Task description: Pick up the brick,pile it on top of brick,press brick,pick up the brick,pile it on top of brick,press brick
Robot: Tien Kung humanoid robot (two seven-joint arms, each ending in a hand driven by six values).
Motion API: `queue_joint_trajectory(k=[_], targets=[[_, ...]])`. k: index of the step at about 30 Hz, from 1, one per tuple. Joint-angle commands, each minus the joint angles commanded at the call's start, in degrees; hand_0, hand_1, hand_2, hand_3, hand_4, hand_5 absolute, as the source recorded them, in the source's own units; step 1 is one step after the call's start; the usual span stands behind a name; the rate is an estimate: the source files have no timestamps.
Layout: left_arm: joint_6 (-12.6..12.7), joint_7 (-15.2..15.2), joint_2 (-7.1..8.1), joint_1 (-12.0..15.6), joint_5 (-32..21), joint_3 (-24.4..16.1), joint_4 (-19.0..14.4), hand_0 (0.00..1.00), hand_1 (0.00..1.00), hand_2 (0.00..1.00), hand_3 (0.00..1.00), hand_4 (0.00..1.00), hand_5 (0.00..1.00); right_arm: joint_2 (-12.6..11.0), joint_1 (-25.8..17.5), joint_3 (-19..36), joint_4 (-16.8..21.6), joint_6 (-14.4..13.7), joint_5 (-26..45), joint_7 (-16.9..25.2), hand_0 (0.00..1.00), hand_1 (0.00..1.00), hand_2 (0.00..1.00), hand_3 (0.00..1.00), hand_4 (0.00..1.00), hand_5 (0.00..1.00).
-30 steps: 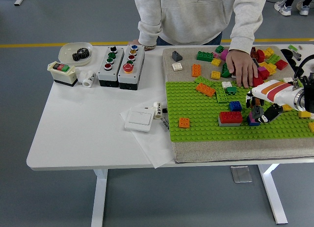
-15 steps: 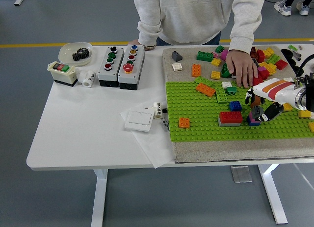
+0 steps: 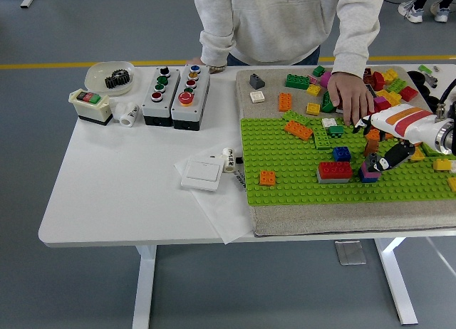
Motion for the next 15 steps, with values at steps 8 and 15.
queue_joint_trajectory(k=[8,15], targets=[[0.00,-0.04,-0.01,0.00,0.22,-0.16,0.07,0.761,0.791,0.781,0.677,0.765,0.636,-1.33,-6.50,9.07,5.62,-2.79,1.42,0.18,0.686,0.705,0.802,0.856,0.998,0.311],[-0.02,0.00,-0.04,0.13,0.75,-0.55,0.13,0.759,0.791,0.781,0.677,0.765,0.637,-1.56,-12.69,15.43,8.58,-6.73,4.66,0.79,0.823,0.802,0.840,0.875,0.998,0.317]])
